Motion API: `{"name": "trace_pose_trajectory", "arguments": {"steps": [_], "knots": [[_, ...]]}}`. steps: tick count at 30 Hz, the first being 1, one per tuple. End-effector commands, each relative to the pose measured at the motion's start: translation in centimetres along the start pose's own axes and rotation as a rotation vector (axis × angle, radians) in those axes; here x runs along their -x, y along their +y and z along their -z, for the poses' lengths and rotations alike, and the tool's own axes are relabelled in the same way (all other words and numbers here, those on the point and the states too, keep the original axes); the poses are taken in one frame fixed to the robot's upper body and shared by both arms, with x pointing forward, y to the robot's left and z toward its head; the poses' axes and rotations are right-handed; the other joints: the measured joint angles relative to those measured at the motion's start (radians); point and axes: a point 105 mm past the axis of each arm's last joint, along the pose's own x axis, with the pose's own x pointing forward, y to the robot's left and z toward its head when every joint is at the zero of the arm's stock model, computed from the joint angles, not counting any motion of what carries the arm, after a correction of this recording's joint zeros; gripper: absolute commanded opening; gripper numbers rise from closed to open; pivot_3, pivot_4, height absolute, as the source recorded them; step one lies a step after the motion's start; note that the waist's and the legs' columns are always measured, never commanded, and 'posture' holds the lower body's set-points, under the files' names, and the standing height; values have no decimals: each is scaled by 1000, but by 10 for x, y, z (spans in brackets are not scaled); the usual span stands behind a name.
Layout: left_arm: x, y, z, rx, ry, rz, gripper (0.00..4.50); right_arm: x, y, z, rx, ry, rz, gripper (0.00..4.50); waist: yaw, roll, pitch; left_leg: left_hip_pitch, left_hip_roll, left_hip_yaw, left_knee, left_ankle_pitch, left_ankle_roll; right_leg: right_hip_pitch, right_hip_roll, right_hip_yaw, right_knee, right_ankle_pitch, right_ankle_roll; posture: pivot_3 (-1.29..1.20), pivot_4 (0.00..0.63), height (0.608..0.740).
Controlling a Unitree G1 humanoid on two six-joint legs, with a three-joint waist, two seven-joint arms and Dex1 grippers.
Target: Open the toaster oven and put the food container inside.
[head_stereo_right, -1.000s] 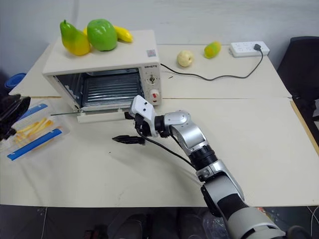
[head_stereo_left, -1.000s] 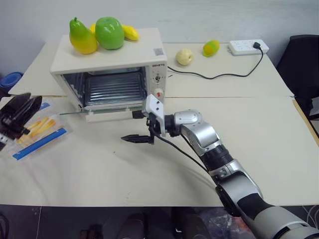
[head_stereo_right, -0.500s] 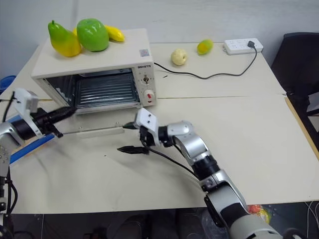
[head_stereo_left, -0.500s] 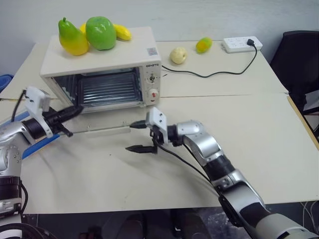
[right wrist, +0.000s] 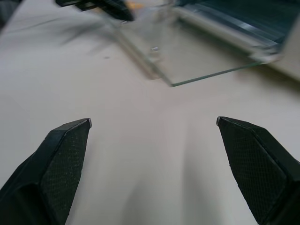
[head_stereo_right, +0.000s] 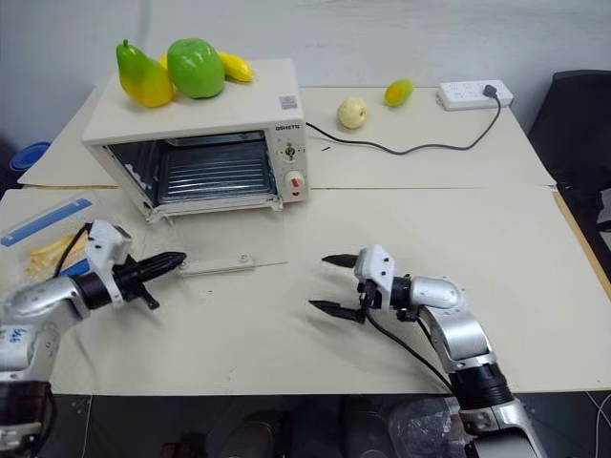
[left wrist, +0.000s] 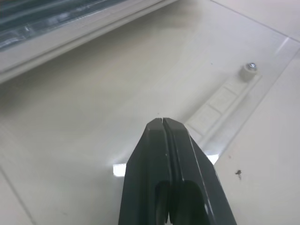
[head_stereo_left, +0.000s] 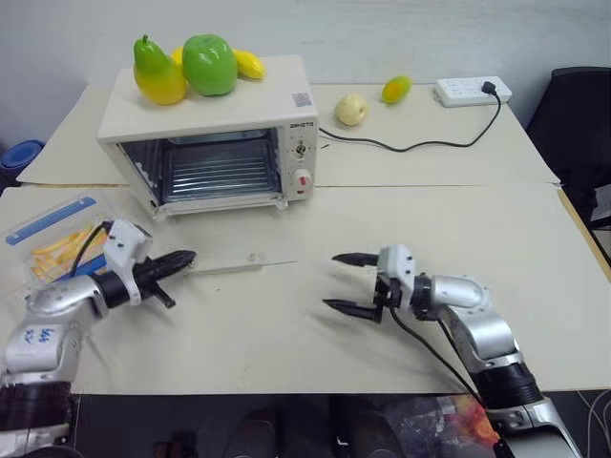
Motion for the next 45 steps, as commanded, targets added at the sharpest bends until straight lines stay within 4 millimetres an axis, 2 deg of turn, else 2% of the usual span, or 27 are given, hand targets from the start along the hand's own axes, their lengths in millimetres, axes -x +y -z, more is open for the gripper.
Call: {"name": "trace_pose_trajectory", "arguments": {"steps": [1,3,4,6,9,11,14,16,18,19,23,26,30,34,39,43,45], "knots": [[10,2,4,-18,-32,-67,18,7,-3,-16,20,-100,51,4500,0,0,0,1,0,0,0,0,0,0,0,0,0,0,0,0,150,740],[17,5,4,-6,-97,-127,18,9,-3,-21,-3,-157,64,4500,-1,0,0,1,0,0,0,0,0,1,0,0,0,0,0,0,150,740],[25,2,-3,5,-171,-143,193,9,-2,-25,-44,-191,60,4500,-1,0,0,1,0,0,0,0,0,1,0,0,0,0,0,0,150,740],[44,-9,-15,48,-294,-140,612,11,-1,-34,-110,-278,56,4500,-3,0,0,1,1,1,0,0,0,1,0,1,-1,0,0,0,150,740],[86,-8,-11,114,-373,-306,1485,13,5,-39,-87,-308,12,4500,-1,0,0,0,1,1,0,0,0,1,0,0,-1,0,0,0,150,740],[117,-5,-3,160,-393,-454,2062,15,7,-39,-55,-317,8,4500,1,0,0,1,1,1,0,-1,1,2,0,0,-2,0,0,0,150,740],[166,1,23,256,-386,-680,3025,14,13,-38,-41,-329,-19,4500,3,0,0,2,1,1,0,-1,2,4,0,0,-3,0,0,0,150,740],[206,5,44,332,-361,-883,3614,11,17,-39,-25,-343,-44,4500,4,-1,0,3,1,1,0,-1,2,4,0,0,-4,0,0,0,150,740],[243,8,55,368,-365,-1048,4208,8,21,-43,-3,-368,-68,4500,5,-1,0,3,1,1,0,-2,3,5,0,0,-4,0,0,0,150,740],[255,11,55,375,-374,-1104,4446,6,22,-46,12,-379,-75,4500,5,-2,0,4,1,1,0,-2,3,5,0,0,-4,0,0,0,150,740],[280,30,51,400,-353,-1239,4446,-1,23,-59,51,-448,-69,4500,20,-2,-1,5,1,0,0,-2,3,7,0,-1,-5,0,0,0,150,740],[272,52,25,441,-412,-1191,4446,-5,26,-67,63,-481,-84,4500,31,-3,0,12,1,-2,0,-5,4,16,0,-2,-7,0,0,0,150,740],[246,89,24,625,-209,-1063,4446,-10,23,-68,25,-480,-81,4500,34,-5,-2,15,1,-4,-1,-7,6,19,0,-3,-9,0,0,0,150,740],[241,129,7,643,-121,-1083,4446,-11,21,-68,25,-471,-76,4500,22,-5,-2,15,0,-3,-3,-6,4,18,1,-2,-9,0,0,0,150,740],[212,148,5,695,2,-999,4446,-12,16,-68,32,-462,-46,4500,2,-5,-2,15,0,-2,-10,-5,2,14,1,-1,-10,0,0,0,150,740],[197,155,24,729,154,-1015,4446,-13,16,-71,25,-467,-17,4500,-6,-5,-2,15,1,-1,-13,-4,1,12,1,-2,-5,0,0,0,150,740],[194,159,27,737,169,-1022,4039,-13,15,-72,22,-467,-3,4500,-7,-5,-2,15,1,0,-12,-4,1,10,1,-2,-3,0,0,0,150,740]]}}
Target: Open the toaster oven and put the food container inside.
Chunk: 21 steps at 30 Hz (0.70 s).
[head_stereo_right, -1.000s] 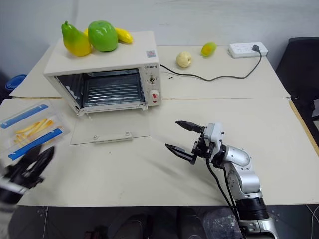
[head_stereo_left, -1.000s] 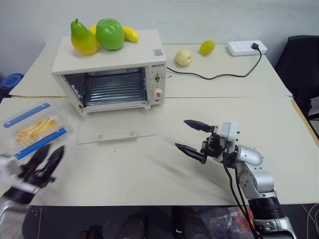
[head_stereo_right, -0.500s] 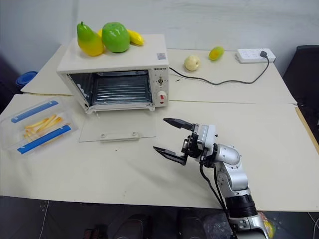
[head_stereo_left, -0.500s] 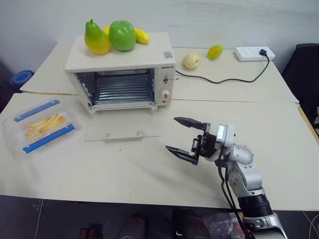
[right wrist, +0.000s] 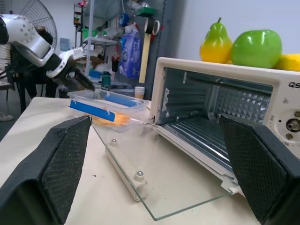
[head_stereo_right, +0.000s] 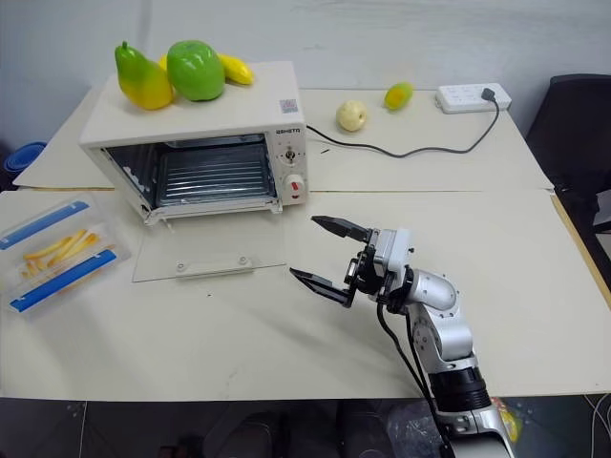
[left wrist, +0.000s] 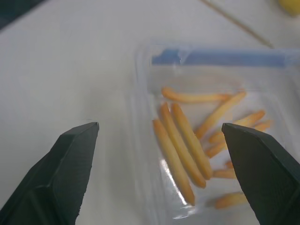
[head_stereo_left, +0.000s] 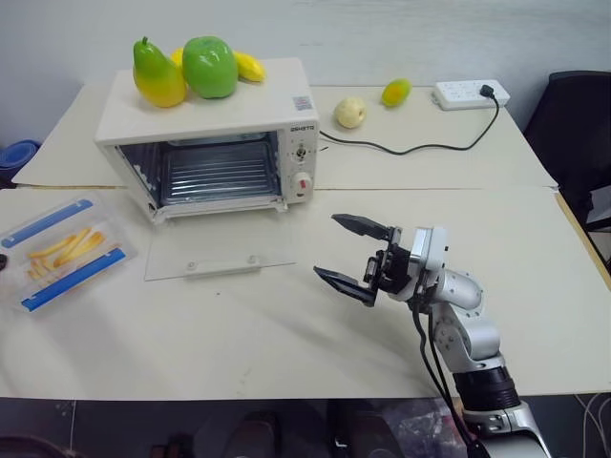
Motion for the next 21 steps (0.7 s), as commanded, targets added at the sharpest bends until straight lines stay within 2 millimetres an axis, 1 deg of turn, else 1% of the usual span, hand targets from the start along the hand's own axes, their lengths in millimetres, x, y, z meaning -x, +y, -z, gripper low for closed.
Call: {"name": "trace_pose_trajectory", "arguments": {"steps": [1,3,4,8,10,12,13,15,18,19,21], "knots": [[-1,9,-6,-27,14,-55,3836,-3,1,-10,25,-24,18,4500,0,0,0,0,0,0,0,0,0,0,0,0,0,0,0,0,150,740],[-4,7,-3,-23,33,-43,3287,-2,0,-10,27,-19,27,4500,3,0,0,-1,0,0,1,0,0,-1,0,0,0,0,0,0,150,740],[-5,5,-1,-14,41,-28,2910,-1,0,-9,27,-16,31,4500,5,0,0,-1,0,0,1,0,0,-1,0,0,0,0,0,0,150,740],[-7,3,-1,15,39,-6,1662,0,-2,-9,34,-8,43,4500,7,-1,0,-1,0,0,4,0,0,0,-1,0,0,0,0,0,150,740],[-5,3,-6,24,14,2,1022,1,-3,-8,39,-4,47,4500,7,-1,0,-1,0,0,4,1,0,1,-1,0,0,0,0,0,150,740],[2,3,-17,36,-30,22,406,4,-4,-7,45,3,55,4500,6,-1,0,-1,0,0,4,1,0,1,-1,0,0,0,0,0,150,740],[6,1,-22,30,-48,41,248,5,-5,-7,47,6,60,4500,6,-1,0,-1,0,0,4,1,-1,1,0,1,0,0,0,0,150,740],[15,-5,-29,33,-65,97,243,6,-6,-6,46,12,69,4500,5,-1,0,-1,0,0,4,1,-1,0,0,0,0,0,0,0,150,740],[29,-20,-41,-8,-71,157,243,8,-7,-4,36,20,65,4500,7,-2,0,-1,0,0,4,1,-1,0,-1,1,1,0,0,0,150,740],[34,-25,-42,-55,-60,163,243,8,-7,-3,30,26,60,4500,7,-3,0,-1,0,0,4,1,-1,1,-1,1,1,0,0,0,150,740],[45,-44,-41,-128,-29,209,243,9,-6,0,22,37,52,4500,7,-3,0,-2,0,0,4,1,0,1,-1,1,0,0,0,0,150,740]]}}
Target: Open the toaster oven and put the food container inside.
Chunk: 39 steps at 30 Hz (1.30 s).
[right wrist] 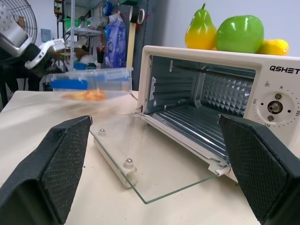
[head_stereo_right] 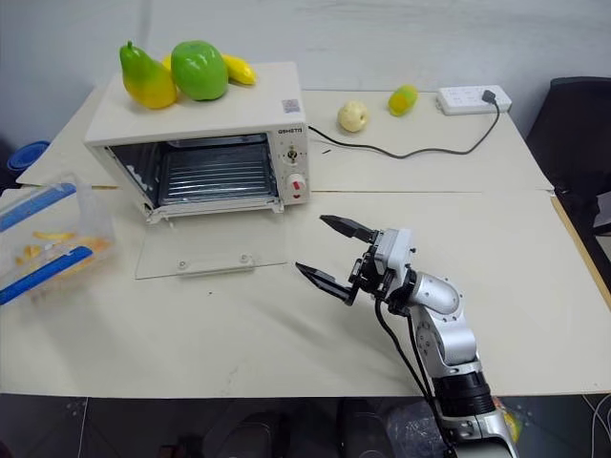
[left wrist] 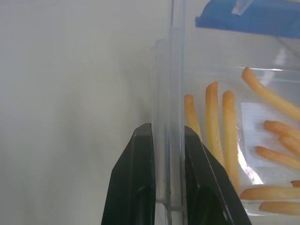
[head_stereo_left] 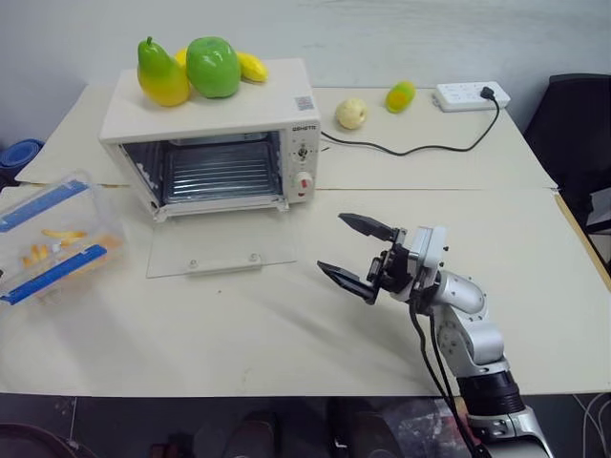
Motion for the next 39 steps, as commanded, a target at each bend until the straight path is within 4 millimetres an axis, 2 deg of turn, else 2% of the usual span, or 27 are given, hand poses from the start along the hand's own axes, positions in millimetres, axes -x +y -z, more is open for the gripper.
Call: {"name": "trace_pose_trajectory", "arguments": {"steps": [1,5,9,11,16,18,20,21,24,27,31,33,35,37,39], "knots": [[25,-46,-21,-145,-21,117,243,2,-1,-4,15,-10,-9,4500,0,0,0,0,0,0,0,0,0,0,0,0,0,0,0,0,150,740],[28,-76,-9,-195,1,162,243,3,-2,0,5,2,-11,4500,2,2,1,0,0,0,0,0,1,1,0,0,-1,0,0,0,150,740],[12,-129,19,-247,58,284,243,2,1,5,-4,10,-19,4500,4,2,2,0,0,0,1,1,0,1,0,0,-1,0,0,0,150,740],[3,-151,25,-247,48,310,243,2,2,6,-6,11,-21,4500,5,2,1,0,0,-1,2,1,-1,1,0,0,0,0,0,0,150,740],[-18,-185,40,-249,66,348,243,4,3,6,-1,13,3,4500,-4,2,1,0,0,0,5,1,-1,1,1,0,3,0,0,0,150,740],[-25,-190,39,-251,62,341,243,4,5,5,0,13,8,4500,-5,2,1,0,1,0,5,1,-2,0,2,0,3,0,0,0,150,740],[-31,-195,40,-256,60,344,954,5,6,5,2,14,13,4500,-3,2,1,0,1,-1,5,1,-2,-1,3,1,3,0,0,0,150,740],[-33,-197,40,-268,61,344,1111,6,6,5,4,15,17,4500,-2,2,1,0,1,-1,6,1,-2,-1,3,1,2,0,0,0,150,740],[-36,-204,38,-265,53,367,2063,7,5,4,9,18,31,4500,1,2,1,0,0,-1,7,1,-2,-1,3,2,2,0,0,0,150,740],[-32,-215,25,-246,-19,439,2933,5,6,-1,3,5,32,4500,2,2,1,0,0,-1,7,0,-3,-1,3,2,1,0,0,0,150,740],[-8,-228,6,-266,-142,629,2933,-3,15,-8,-53,17,-36,4500,-1,2,1,0,0,-1,7,0,-3,-1,3,2,1,0,0,0,150,740],[1,-216,3,-384,-169,638,2933,-8,21,-10,-95,41,-83,4500,-6,2,2,0,1,-1,7,0,-3,-1,3,1,1,0,0,0,150,740],[16,-198,11,-589,-188,714,2970,-16,27,-5,-105,122,-132,4092,-19,3,2,1,0,-1,5,-1,-4,-3,4,3,1,0,0,0,150,740],[25,-183,29,-784,-161,801,2567,-17,37,7,-129,231,-211,3558,-21,5,2,3,0,-1,2,-1,-5,-7,3,3,1,0,-2,0,150,740],[27,-171,45,-864,-111,861,2052,-17,43,19,-156,308,-254,2868,-2,4,2,3,0,-3,1,-1,-5,-8,3,1,0,-1,-5,0,150,740]]}}
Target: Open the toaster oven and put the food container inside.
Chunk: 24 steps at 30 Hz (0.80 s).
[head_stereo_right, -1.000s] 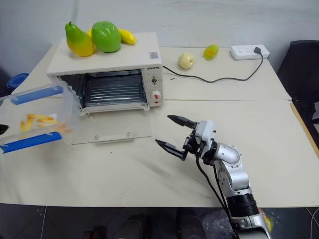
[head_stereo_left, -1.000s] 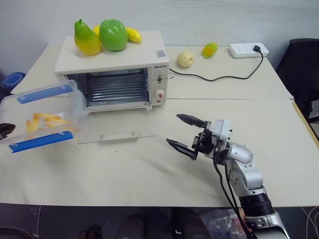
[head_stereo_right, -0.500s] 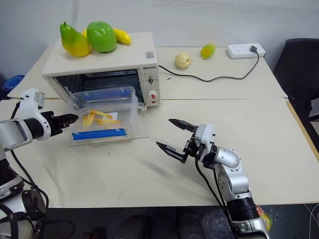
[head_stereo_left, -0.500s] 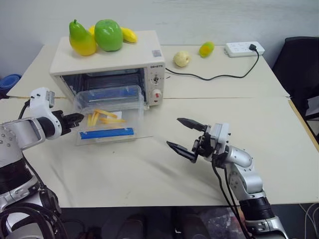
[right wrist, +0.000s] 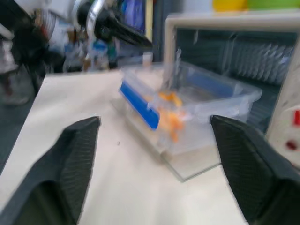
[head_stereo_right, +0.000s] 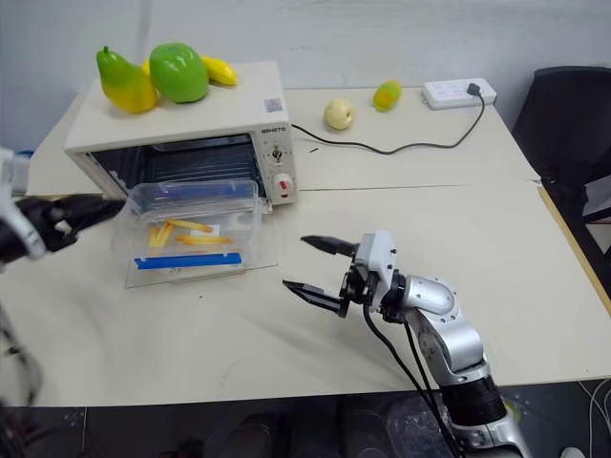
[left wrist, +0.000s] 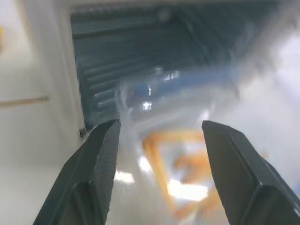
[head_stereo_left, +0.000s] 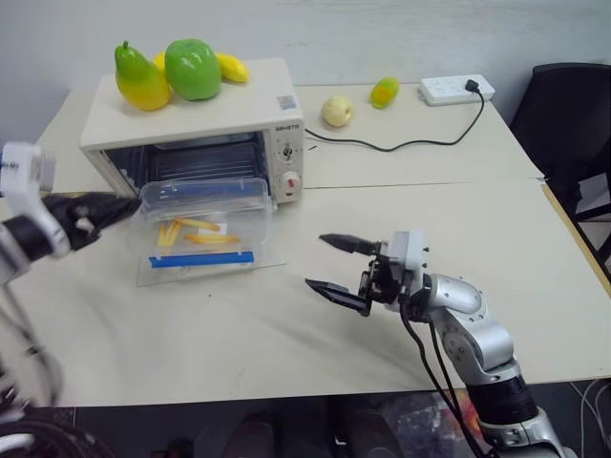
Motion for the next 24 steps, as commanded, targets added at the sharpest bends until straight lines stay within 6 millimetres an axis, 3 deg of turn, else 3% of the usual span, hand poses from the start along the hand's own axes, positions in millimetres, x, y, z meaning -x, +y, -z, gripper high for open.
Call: {"name": "trace_pose_trajectory", "arguments": {"steps": [1,4,6,8,15,19,24], "knots": [[13,-18,15,-190,33,190,1746,-14,15,15,-16,108,-100,2565,12,0,0,-1,1,-1,0,0,0,0,0,-1,-1,0,-1,0,150,740],[16,-33,53,-237,143,318,816,-29,12,31,13,175,-119,1511,18,0,0,-1,0,-1,-1,0,0,0,0,-1,-1,1,-2,0,150,740],[8,-38,60,-225,112,325,137,-44,4,30,22,154,-93,783,24,0,0,-1,0,-1,-1,0,1,0,-1,-1,-1,1,-2,0,150,740],[-5,-37,61,-221,51,276,0,-61,-4,25,46,127,-73,93,27,0,0,-1,0,-1,0,0,1,0,-1,-1,-1,1,-2,0,150,740],[-43,-22,45,-133,-165,72,0,-102,-48,11,90,48,102,11,17,-1,-1,-5,0,-1,4,0,1,-4,1,-1,4,1,-1,0,150,740],[-50,-14,34,-79,-286,-56,0,-112,-71,9,74,32,200,11,10,-2,-1,-5,-1,-1,6,-1,1,-4,0,-1,4,2,-1,0,150,740],[-65,-4,40,-56,-314,-168,0,-121,-93,7,63,27,289,11,-3,-1,-1,-5,0,0,6,0,0,-5,1,-1,5,2,-1,0,150,740]]}}
